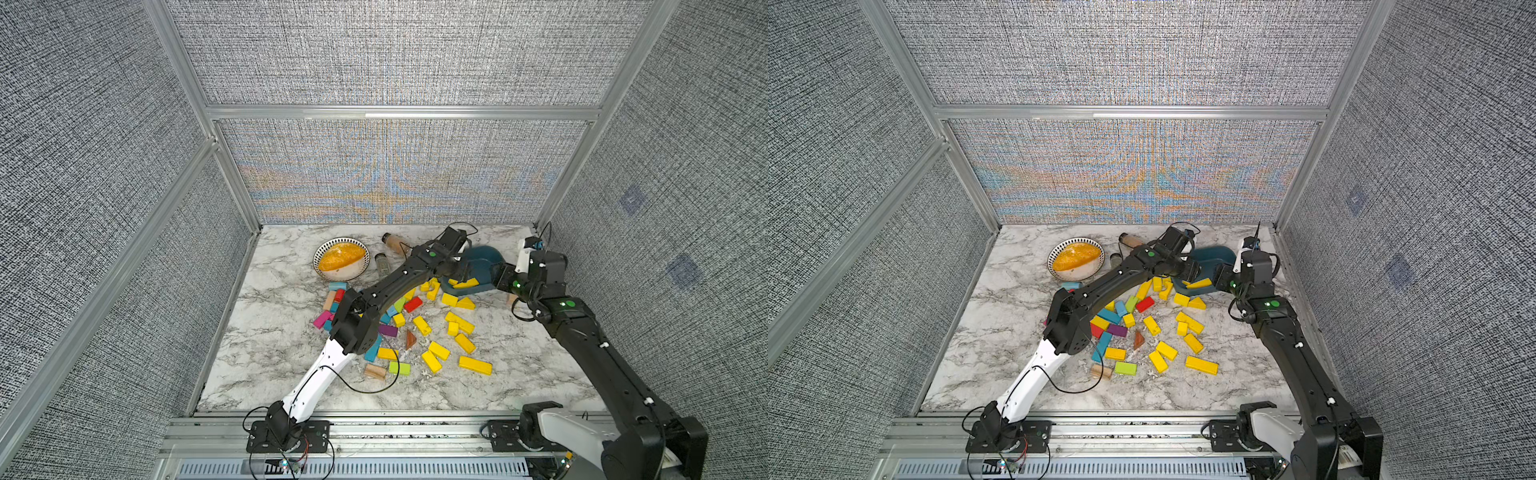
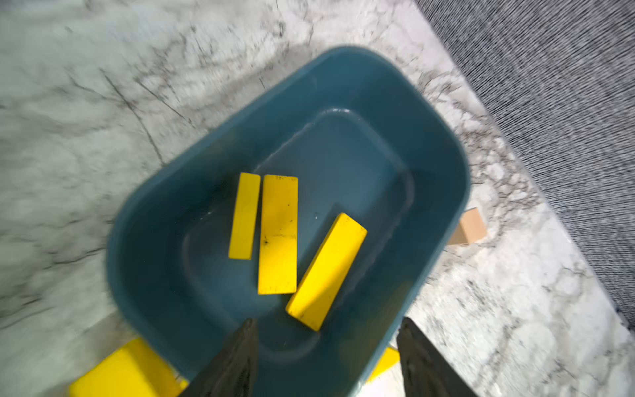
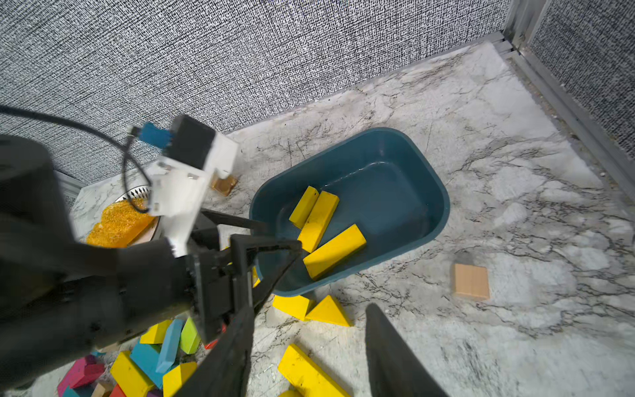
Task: Pick out the yellow building blocks
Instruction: Place the building block in the storage box, then pick up the building block from the center of the board.
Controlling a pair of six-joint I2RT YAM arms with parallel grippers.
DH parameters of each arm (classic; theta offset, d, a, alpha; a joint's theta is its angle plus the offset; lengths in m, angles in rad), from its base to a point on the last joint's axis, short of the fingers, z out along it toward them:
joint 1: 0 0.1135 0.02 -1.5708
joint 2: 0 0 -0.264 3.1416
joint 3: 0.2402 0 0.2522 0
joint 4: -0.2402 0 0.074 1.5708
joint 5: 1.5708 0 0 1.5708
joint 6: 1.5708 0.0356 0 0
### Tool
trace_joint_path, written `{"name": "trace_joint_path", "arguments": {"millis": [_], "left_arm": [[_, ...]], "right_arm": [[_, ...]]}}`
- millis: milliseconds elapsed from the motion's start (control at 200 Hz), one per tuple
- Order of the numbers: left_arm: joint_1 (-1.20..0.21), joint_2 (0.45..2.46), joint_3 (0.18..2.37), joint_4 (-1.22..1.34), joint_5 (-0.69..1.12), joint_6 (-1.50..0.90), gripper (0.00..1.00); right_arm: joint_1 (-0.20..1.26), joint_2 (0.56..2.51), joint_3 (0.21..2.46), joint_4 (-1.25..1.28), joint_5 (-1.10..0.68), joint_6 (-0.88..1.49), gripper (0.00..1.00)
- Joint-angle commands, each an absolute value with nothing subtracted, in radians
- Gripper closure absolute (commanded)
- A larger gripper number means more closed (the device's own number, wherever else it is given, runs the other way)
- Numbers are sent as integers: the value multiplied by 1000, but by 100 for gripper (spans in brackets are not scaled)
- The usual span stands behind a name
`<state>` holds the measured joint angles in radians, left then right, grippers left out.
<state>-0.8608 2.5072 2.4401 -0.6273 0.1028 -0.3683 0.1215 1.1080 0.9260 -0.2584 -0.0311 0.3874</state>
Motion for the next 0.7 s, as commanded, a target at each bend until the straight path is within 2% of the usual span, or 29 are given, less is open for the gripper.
{"name": "trace_joint_path", "arguments": {"millis": [0, 180, 395, 696], "left_arm": [[-857, 2405, 2366, -559, 66, -336, 34], [-854, 2154, 2049, -480, -12, -346, 34], [-825, 1856, 1622, -459, -199, -387, 34], [-766, 1445, 956, -274, -326, -691, 35]], "right_arm": [[123, 1108, 940, -272, -33, 377, 46], [182, 1128, 945, -273, -38, 377, 46], [390, 1239, 1009, -304, 28, 373, 46], [620, 1448, 1126, -304, 33, 377, 46]]}}
